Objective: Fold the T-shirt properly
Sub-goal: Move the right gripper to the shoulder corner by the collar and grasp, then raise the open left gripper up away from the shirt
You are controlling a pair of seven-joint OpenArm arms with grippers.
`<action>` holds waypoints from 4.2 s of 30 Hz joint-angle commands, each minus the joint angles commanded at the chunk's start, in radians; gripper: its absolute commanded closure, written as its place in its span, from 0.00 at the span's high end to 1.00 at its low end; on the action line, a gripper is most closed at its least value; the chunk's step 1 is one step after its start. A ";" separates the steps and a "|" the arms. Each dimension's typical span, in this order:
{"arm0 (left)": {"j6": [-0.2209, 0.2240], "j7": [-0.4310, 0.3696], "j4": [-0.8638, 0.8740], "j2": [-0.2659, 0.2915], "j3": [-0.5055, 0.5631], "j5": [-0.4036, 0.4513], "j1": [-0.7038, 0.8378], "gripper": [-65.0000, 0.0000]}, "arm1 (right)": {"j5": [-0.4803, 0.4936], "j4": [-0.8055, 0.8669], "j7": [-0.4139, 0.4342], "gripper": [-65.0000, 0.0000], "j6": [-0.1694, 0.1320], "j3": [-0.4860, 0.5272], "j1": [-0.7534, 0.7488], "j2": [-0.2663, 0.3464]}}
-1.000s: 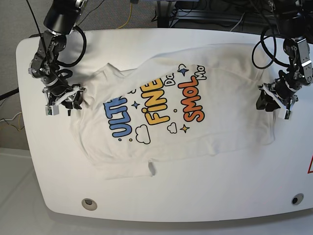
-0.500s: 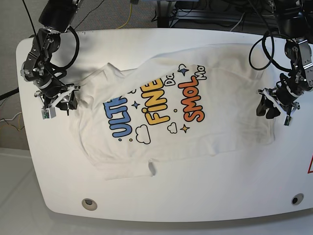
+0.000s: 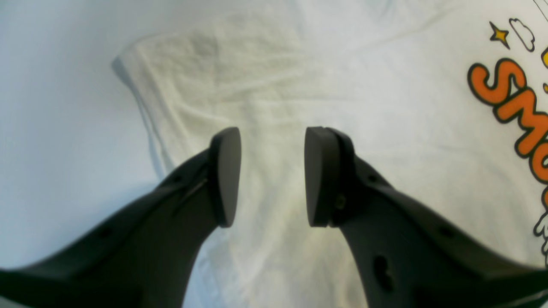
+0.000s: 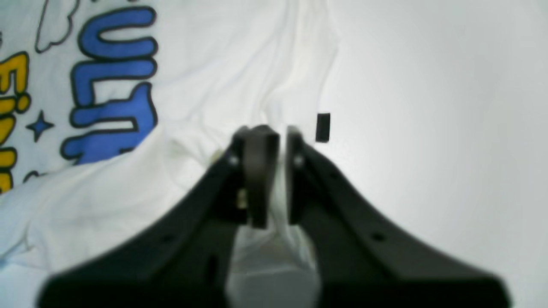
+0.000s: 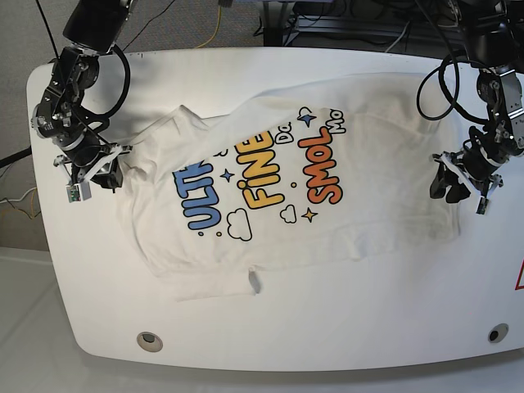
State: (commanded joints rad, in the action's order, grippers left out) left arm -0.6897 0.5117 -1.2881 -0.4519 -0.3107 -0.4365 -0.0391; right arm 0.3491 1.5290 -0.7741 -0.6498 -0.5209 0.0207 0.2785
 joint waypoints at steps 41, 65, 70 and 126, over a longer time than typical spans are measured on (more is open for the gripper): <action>0.000 0.000 0.002 0.002 0.000 0.000 0.000 0.35 | -0.416 -0.170 0.123 0.00 -0.048 -0.018 -0.094 -0.112; 0.002 -0.003 0.005 0.003 0.002 0.002 -0.002 0.35 | -0.417 0.035 0.121 0.00 -0.048 -0.025 -0.316 -0.143; 0.002 -0.003 0.006 0.005 0.003 0.002 -0.002 0.35 | -0.414 0.035 0.121 0.00 -0.048 -0.025 -0.341 -0.143; 0.117 0.037 -0.190 -0.003 0.002 0.003 0.052 0.35 | -0.407 0.313 -0.038 0.28 -0.048 -0.057 -0.290 -0.176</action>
State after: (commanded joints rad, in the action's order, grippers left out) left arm -0.5731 0.5485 -1.4784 -0.4549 -0.3092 -0.4335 0.0130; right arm -0.0575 1.8420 -0.8124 -0.6981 -0.5777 -0.2693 0.1020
